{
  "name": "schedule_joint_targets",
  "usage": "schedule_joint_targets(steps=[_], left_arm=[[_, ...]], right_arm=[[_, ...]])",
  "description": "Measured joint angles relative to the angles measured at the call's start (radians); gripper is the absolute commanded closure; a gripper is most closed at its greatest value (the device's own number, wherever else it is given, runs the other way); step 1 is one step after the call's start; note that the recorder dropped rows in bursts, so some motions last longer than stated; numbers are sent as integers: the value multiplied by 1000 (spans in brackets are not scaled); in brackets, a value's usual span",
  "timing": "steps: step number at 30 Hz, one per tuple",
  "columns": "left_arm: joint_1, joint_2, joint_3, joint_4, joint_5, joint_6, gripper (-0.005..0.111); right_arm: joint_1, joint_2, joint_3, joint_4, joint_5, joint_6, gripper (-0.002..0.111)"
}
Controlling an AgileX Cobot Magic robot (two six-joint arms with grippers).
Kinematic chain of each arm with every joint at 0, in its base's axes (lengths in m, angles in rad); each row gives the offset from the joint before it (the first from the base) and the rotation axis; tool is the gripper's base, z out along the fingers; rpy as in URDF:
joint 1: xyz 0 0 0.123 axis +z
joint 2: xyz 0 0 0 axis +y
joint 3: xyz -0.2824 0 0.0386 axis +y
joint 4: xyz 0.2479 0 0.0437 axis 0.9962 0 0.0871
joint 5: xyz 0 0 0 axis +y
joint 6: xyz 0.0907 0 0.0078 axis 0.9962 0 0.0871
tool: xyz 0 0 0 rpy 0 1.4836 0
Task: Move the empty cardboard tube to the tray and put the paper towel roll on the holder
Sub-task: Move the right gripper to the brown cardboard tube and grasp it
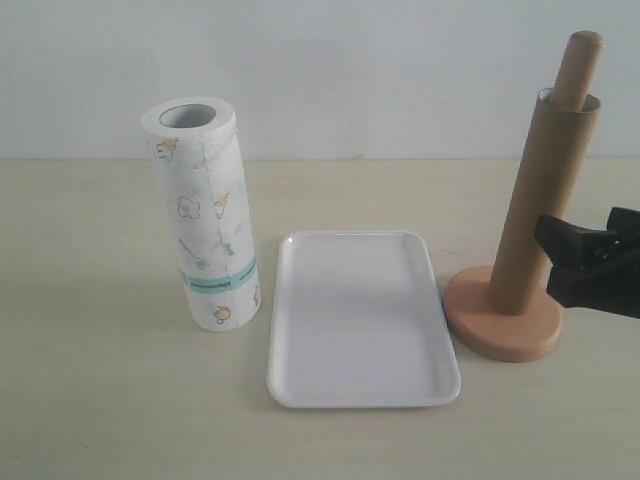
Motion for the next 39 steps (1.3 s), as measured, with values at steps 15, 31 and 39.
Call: schedule_joint_targets(steps=[15,31,39], left_arm=[[0,0,0,0,0,0,101],[0,0,0,0,0,0,101],[0,0,0,0,0,0,101]], right_arm=[[0,4,-136,2,127,-98,42],[0,235,-270,2,108,-116,42],[0,235,-270,10,57,-103,77]])
